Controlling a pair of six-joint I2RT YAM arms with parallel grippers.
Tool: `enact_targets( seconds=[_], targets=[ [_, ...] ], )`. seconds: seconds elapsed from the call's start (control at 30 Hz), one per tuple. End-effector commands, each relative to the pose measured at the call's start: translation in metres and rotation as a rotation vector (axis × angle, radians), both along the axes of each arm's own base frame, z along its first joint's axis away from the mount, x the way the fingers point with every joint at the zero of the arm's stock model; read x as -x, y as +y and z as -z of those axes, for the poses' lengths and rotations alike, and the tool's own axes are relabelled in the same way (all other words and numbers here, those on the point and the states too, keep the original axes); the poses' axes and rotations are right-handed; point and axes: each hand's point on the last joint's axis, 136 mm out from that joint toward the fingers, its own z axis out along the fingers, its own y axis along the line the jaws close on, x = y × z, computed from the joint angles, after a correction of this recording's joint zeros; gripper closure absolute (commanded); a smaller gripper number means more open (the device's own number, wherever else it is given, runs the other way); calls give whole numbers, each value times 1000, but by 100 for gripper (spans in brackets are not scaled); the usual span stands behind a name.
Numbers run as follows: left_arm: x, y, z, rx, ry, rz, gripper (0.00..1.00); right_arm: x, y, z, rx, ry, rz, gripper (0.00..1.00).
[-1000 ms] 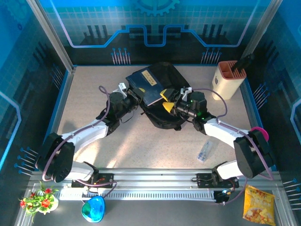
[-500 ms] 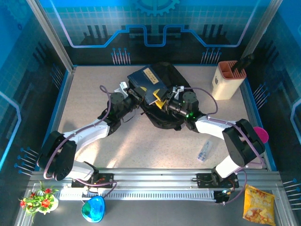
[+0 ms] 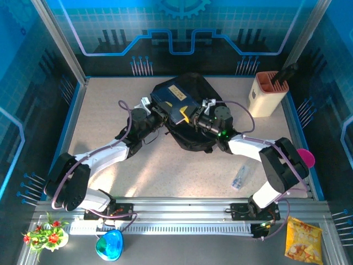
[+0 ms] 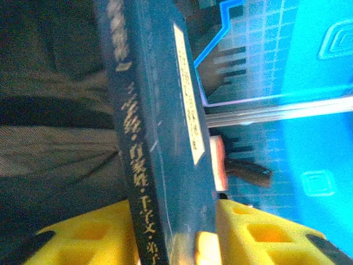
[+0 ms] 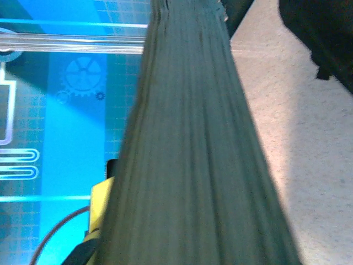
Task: Pack the student bag
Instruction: Pass the book.
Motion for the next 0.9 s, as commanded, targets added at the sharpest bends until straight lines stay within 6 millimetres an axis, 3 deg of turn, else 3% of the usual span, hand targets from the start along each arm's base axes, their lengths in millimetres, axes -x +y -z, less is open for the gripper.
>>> enact_targets(
  seconds=[0.0,0.2,0.6,0.77,0.87],
  targets=[
    [5,-2,-10,-152,-15,46,45,-1,-33,-13,83,-89,52,100],
    [14,-32,19,-350,8,215,32,5,-102,-14,273,-142,176,100],
    [16,-151,62,-525,-8,539,32,37,-231,-6,621,-61,424,100],
    [19,-199,82,-568,-17,673,35,51,-264,-5,688,-28,498,100],
    [22,-217,94,-629,-23,746,38,56,-276,-4,701,-10,523,100]
  ],
)
